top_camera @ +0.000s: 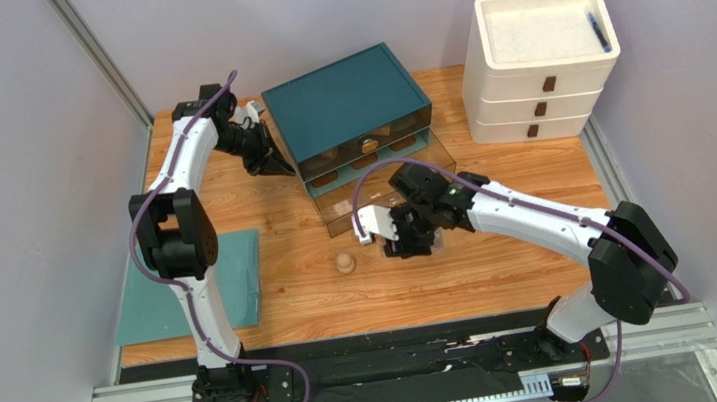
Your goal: Organize the makeup
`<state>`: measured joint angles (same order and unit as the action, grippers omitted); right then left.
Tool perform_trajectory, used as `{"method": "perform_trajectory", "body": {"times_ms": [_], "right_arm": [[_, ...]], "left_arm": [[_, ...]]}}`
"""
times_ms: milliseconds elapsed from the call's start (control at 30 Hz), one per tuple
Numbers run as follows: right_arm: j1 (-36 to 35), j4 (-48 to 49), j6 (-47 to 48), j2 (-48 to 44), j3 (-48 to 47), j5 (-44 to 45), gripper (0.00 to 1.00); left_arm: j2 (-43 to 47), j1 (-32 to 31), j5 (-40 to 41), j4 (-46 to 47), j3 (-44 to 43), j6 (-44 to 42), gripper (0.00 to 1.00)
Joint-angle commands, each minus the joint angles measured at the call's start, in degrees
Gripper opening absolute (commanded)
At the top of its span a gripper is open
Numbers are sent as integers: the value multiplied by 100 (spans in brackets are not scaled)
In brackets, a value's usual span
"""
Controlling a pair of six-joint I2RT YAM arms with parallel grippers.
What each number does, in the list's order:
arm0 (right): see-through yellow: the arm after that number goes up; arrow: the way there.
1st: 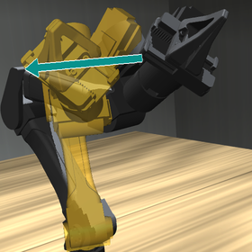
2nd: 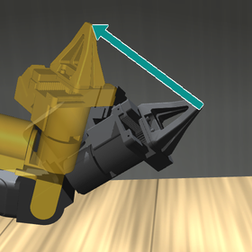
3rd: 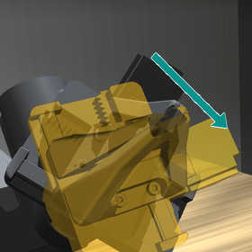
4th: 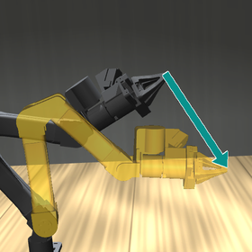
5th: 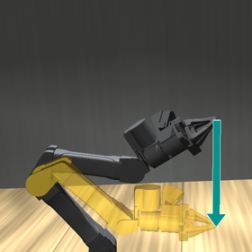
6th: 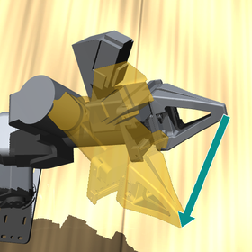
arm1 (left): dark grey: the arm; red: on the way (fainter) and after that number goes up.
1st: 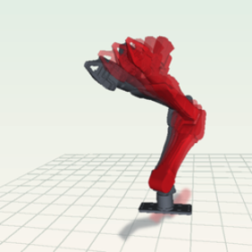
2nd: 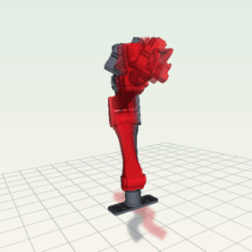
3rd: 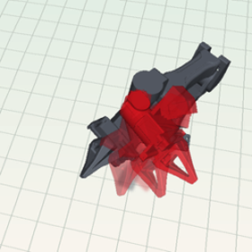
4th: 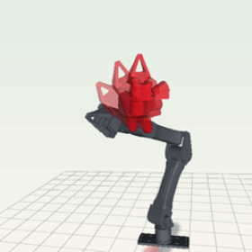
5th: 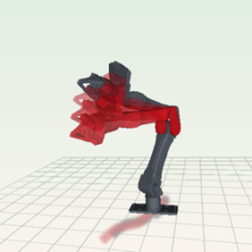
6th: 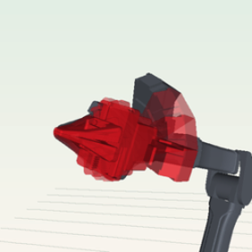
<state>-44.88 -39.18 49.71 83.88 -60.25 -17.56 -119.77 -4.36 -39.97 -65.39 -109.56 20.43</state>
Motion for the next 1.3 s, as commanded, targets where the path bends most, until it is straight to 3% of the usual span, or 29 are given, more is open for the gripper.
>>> {"method": "perform_trajectory", "body": {"times_ms": [0, 467, 800, 1000, 1033, 1100, 1200, 1267], "right_arm": [[357, 130, 214, 23, -662, 33, 0], [665, 463, 214, 2087, -3325, 25, 0], [665, 859, 118, 2739, -3661, -124, 2], [665, 1342, -461, 2819, -3433, -63, 14], [665, 1482, -506, 2810, -3345, -63, 30], [656, 1606, -647, 2810, -3265, -63, 39], [656, 1694, -787, 2792, -3213, -89, 69], [656, 1764, -849, 2678, -3142, -63, 69]], "left_arm": [[32, 32, -29, 43, -233, -91, 4], [41, 32, -55, 70, -198, -56, 4], [32, 41, -38, -18, -224, -100, 4], [-20, 41, -20, -106, -373, -127, 4], [-29, 49, -29, -115, -391, -135, 4], [-47, 49, -20, -124, -400, -135, 4], [-21, 49, -3, -124, -400, -135, 4], [14, 49, 50, -80, -365, -118, 4]]}}
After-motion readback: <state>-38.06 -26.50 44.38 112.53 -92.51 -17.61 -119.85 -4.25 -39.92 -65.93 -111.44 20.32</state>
